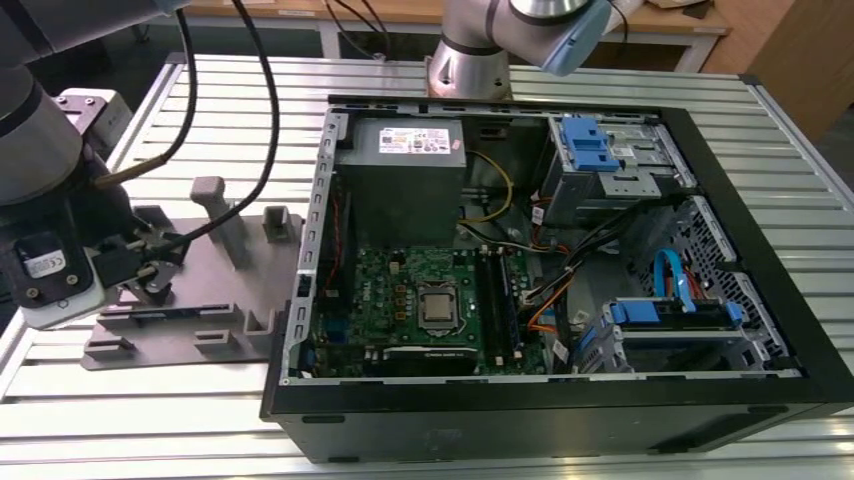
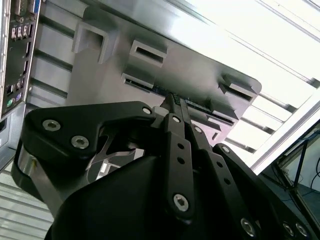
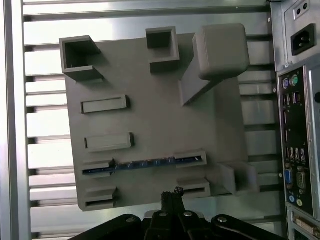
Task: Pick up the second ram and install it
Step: 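Reach for the second ram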
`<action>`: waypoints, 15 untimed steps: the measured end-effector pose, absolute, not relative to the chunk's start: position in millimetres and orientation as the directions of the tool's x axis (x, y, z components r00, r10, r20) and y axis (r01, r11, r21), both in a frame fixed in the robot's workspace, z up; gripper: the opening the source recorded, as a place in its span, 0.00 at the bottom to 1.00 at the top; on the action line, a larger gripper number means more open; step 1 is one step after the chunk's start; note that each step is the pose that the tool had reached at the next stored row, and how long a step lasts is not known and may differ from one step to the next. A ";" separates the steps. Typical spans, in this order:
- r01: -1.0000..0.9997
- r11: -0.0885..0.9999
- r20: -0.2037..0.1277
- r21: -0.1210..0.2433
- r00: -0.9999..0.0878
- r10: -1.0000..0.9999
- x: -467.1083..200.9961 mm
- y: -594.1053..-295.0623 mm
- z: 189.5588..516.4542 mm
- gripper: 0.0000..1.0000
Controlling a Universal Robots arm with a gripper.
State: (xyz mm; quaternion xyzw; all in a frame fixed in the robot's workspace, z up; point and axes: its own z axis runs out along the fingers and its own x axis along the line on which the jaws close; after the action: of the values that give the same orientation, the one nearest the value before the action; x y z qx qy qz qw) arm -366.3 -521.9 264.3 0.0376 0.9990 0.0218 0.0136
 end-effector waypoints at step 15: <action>0.075 0.996 -0.025 0.044 -0.997 0.076 -368.3 -537.3 247.4 0.07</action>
State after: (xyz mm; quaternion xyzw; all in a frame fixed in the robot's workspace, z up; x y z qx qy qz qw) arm -368.3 -537.3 247.4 0.0376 0.9990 0.0217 0.0135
